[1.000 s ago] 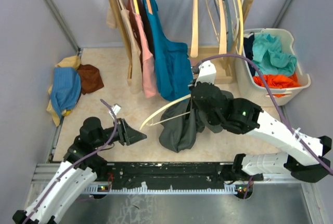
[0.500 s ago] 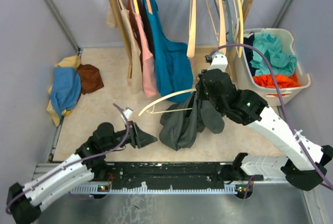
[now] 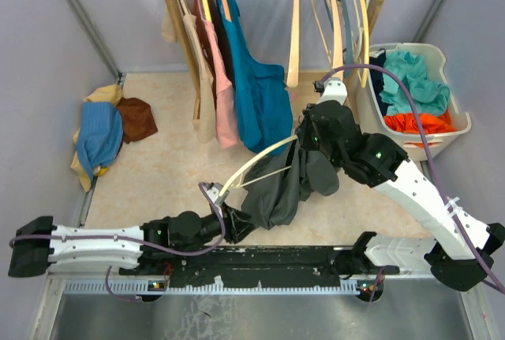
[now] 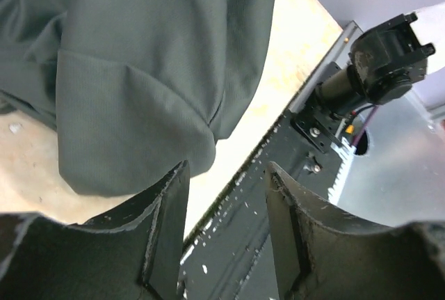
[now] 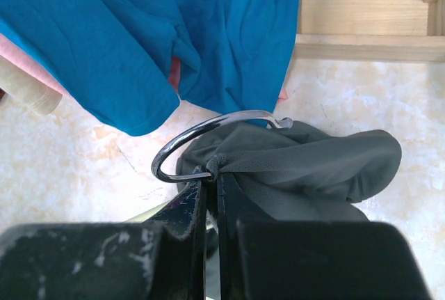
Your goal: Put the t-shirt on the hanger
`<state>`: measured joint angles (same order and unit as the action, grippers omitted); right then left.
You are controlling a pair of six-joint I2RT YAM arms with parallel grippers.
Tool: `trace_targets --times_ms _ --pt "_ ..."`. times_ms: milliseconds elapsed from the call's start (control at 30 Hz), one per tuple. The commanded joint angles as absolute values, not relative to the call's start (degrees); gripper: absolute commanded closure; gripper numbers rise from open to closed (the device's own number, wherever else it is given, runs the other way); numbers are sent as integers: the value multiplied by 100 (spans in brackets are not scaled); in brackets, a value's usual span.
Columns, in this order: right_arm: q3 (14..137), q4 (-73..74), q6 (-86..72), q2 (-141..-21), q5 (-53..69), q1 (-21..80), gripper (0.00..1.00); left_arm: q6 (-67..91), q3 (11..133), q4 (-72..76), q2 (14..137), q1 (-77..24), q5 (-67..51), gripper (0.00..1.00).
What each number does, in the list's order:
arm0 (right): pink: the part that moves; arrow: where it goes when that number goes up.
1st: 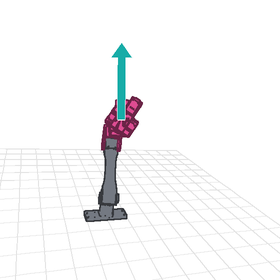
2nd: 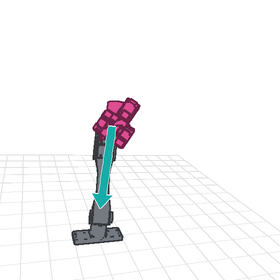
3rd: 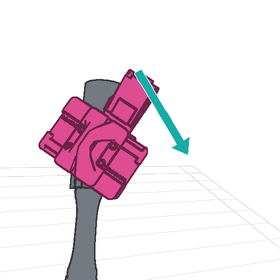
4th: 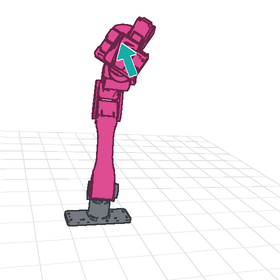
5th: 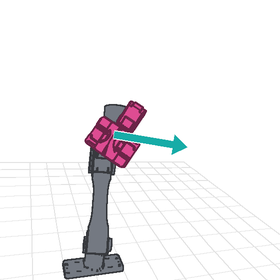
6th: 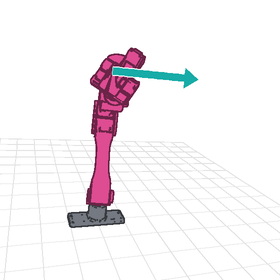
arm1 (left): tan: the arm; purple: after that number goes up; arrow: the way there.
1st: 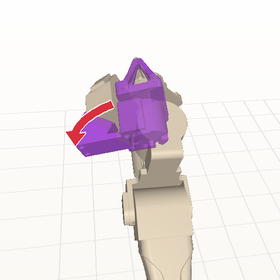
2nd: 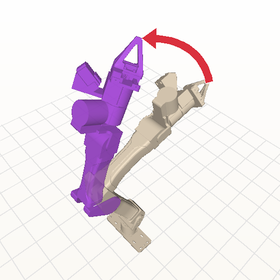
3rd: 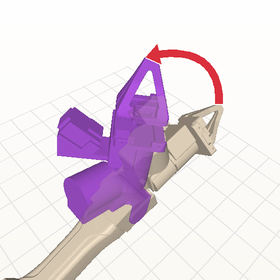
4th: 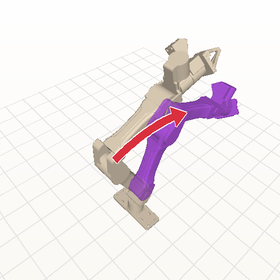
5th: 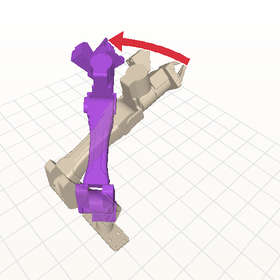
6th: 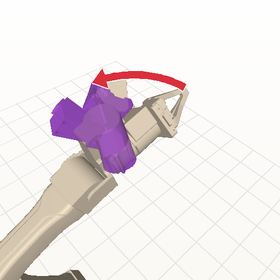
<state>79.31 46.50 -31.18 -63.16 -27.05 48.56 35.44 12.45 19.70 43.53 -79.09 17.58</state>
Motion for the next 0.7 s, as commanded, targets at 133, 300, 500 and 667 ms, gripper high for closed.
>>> trace_targets --times_ms 133,300,500,667 --pt "8254 4370 -3204 -6113 -2590 4801 100 2181 1499 3520 5614 -8689 3420 46" --pt "8253 4505 -3205 -5984 -2647 4793 100 2002 1059 4025 5641 -8831 3897 47" --pt "8187 4571 -3237 -5819 -2635 4767 100 1721 657 4474 5426 -8905 3812 47" --pt "8260 4570 -3255 -5875 -2530 4755 100 1317 762 4878 5900 -8975 3715 46"
